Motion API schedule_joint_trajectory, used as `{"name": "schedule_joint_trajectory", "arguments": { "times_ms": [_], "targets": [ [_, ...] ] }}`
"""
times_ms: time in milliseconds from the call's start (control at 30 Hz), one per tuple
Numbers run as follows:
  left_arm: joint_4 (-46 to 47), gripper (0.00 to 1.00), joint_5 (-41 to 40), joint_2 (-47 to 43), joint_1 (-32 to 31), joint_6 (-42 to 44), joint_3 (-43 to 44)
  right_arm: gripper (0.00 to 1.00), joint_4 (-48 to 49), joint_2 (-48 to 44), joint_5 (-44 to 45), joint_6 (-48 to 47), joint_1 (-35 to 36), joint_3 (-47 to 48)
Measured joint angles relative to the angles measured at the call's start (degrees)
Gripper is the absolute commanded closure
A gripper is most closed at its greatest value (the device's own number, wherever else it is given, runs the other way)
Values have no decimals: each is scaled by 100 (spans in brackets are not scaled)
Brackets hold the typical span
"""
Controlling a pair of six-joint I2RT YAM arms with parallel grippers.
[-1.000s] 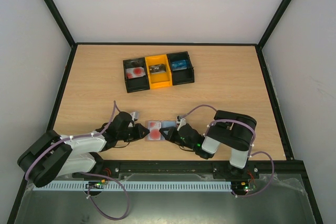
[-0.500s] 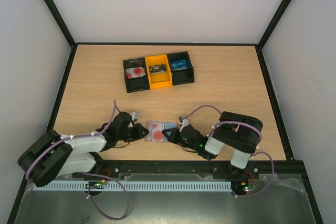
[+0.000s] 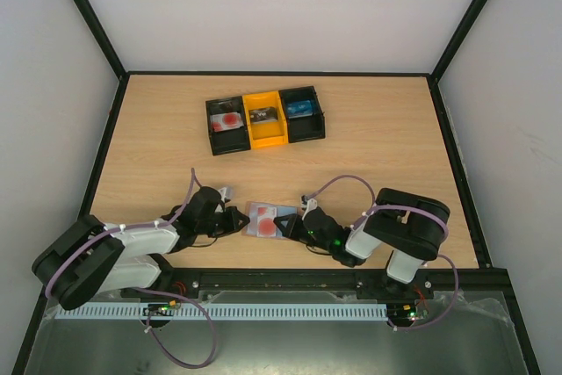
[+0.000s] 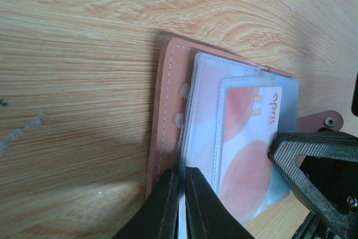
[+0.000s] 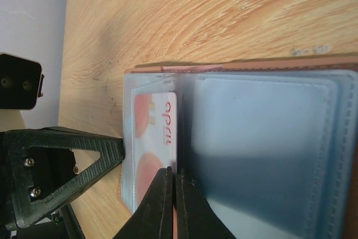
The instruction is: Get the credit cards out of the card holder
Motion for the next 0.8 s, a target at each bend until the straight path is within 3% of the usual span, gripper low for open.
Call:
{"name": "schedule_joint_trajectory", "arguments": {
  "times_ms": [600,800],
  "targets": [
    [90,92,11,61,0,-2,0,98,116,-26,214,199,-15,-160],
    [98,92,13,66,0,-2,0,98,-455,-562,391,-153,-22,-236]
  ]
}}
